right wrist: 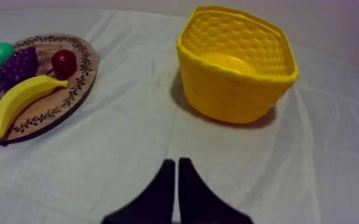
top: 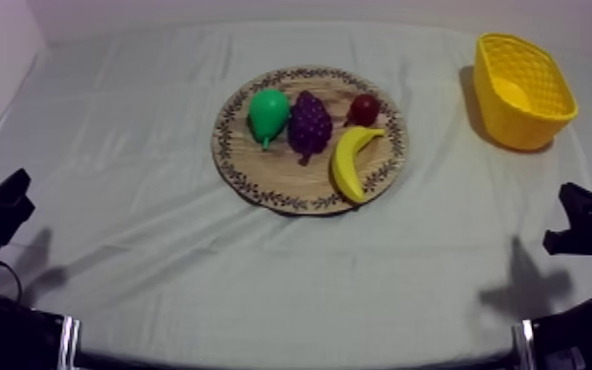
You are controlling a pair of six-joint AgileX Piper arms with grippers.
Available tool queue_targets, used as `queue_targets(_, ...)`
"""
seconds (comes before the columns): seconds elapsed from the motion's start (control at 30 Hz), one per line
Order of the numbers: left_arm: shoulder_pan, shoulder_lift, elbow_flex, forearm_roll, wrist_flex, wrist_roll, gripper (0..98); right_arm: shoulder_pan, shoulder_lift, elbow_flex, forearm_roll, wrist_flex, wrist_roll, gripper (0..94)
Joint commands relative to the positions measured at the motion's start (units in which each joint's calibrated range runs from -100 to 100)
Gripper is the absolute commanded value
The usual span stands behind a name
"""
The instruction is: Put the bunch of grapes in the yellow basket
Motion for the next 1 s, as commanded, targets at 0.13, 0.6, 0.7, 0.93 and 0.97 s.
queue_targets(0.13,-0.02,0.0,0.0,0.0,0.02,0.0,0.1,0.01,-0.04,-0.01,0.06,-0.16,-0.05,0.3)
queue_targets(0.6,-0.02,0.0,0.0,0.0,0.02,0.0,0.1,0.45,3.15,-2.11,1.14,-2.47,0.04,0.3)
queue_targets(0.7,-0.02,0.0,0.0,0.0,0.02,0.0,0.1,0.63,5.37,-4.53,1.01,-3.48,0.16,0.3)
queue_targets(0.93,-0.02,0.0,0.0,0.0,0.02,0.0,0.1,1.26,12.29,-12.31,-0.48,-4.88,2.01,0.3)
queue_targets(0.97,-0.02,0.0,0.0,0.0,0.02,0.0,0.1,1.46,13.3,-13.52,-0.87,-5.01,2.47,0.3)
